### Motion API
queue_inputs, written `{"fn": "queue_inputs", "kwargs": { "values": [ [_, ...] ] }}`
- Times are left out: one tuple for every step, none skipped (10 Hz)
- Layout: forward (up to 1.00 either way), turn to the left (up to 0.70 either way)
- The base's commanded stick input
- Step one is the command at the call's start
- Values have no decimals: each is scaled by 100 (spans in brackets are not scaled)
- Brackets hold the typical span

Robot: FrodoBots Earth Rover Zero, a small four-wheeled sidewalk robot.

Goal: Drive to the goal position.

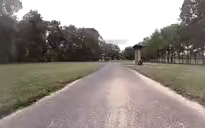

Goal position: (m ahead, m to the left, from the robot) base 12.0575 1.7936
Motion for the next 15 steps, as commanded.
{"fn": "queue_inputs", "kwargs": {
  "values": [
    [70, 0],
    [70, 0],
    [70, 0],
    [70, 0],
    [70, 0],
    [70, 0],
    [70, 0],
    [70, 0],
    [70, 0],
    [70, 0],
    [70, 0],
    [70, 0],
    [70, 0],
    [70, 0],
    [70, 0]
  ]
}}
